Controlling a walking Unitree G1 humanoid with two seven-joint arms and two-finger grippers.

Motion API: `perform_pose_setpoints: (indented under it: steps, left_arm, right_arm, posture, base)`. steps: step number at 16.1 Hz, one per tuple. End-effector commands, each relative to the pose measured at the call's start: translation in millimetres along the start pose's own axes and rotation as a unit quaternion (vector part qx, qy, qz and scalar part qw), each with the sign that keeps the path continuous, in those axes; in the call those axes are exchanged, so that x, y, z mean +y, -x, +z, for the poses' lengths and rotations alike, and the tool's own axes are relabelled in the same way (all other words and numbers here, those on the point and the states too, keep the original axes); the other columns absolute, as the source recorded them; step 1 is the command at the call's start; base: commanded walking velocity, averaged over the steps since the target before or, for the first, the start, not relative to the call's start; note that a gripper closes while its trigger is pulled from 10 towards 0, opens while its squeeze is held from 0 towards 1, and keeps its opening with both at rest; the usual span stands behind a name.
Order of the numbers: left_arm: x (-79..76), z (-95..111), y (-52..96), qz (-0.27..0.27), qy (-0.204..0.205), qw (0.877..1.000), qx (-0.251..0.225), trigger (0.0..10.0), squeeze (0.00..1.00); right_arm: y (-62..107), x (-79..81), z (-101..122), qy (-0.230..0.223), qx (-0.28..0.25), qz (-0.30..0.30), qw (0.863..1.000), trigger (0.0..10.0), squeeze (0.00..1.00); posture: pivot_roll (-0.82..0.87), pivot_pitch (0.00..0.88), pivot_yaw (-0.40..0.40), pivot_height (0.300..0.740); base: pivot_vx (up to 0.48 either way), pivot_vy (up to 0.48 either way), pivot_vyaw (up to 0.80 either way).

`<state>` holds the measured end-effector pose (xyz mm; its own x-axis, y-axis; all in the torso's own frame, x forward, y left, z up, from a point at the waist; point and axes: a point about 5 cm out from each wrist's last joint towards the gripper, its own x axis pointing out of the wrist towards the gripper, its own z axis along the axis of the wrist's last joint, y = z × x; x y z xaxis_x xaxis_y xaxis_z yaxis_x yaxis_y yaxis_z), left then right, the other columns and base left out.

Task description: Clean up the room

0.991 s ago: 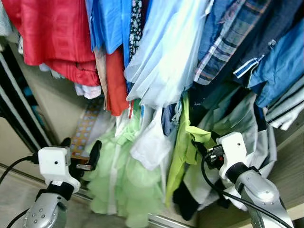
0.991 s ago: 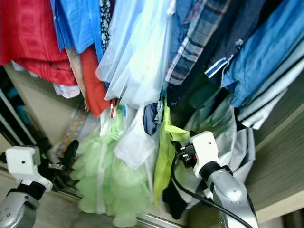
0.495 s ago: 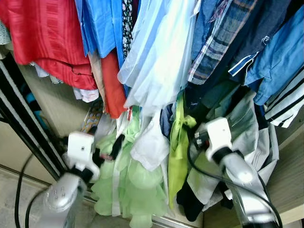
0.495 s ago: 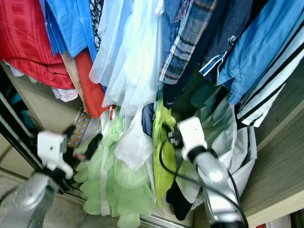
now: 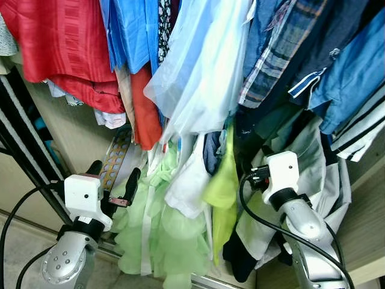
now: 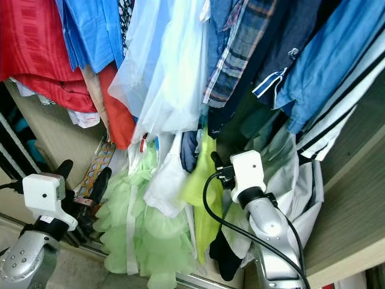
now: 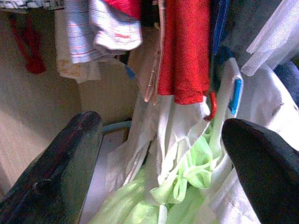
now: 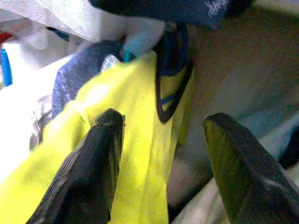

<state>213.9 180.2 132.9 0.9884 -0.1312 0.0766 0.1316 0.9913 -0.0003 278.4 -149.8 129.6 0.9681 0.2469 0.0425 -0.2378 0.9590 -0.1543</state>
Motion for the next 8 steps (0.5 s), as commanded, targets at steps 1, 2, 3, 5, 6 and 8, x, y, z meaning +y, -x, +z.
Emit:
perform_pose_setpoints:
  steps: [1,2,3,5,6,8]
  left_arm:
    - [3.4,2.1,4.5,0.017,0.007,1.0,0.004,10.0,0.0]
    - [6.2,0.8,4.4,0.021,0.011,1.0,0.008,10.0,0.0]
    - [8.3,-3.1,5.2,0.024,0.009,1.0,0.014,10.0,0.0]
    - [4.4,0.3,7.1,0.029,0.014,0.999,0.013,10.0,0.0]
    - [1.3,-0.4,7.0,0.025,0.018,0.999,0.016,10.0,0.0]
    - [-4.6,-4.1,5.0,0.003,0.022,0.999,0.029,10.0,0.0]
  right_arm:
    - [5.3,-7.1,-3.2,-0.011,0.015,-0.019,1.0,10.0,0.0]
    - [5.4,-7.0,-3.3,-0.016,0.014,-0.019,1.0,10.0,0.0]
    - [6.6,-7.5,-4.8,-0.02,0.016,-0.028,0.999,10.0,0.0]
    - [17.3,-6.3,-3.4,-0.024,0.019,-0.037,0.999,10.0,0.0]
    - [21.5,-5.6,-6.5,-0.025,0.025,-0.038,0.999,10.0,0.0]
    - [30.0,-8.6,-10.4,-0.034,0.032,-0.071,0.996,10.0,0.0]
  posture:
    - [0.08,0.0,-0.081,0.74]
    - [0.07,0.0,-0.078,0.74]
    - [0.07,0.0,-0.076,0.74]
    - [0.06,0.0,-0.059,0.74]
    - [0.05,0.0,-0.038,0.74]
    - [0.01,0.0,0.028,0.74]
  base:
    - [0.0,0.0,0.0]
    - [0.0,0.0,0.0]
    - [0.0,0.0,0.0]
    - [0.0,0.0,0.0]
    - [0.0,0.0,0.0]
    - [0.0,0.0,0.0]
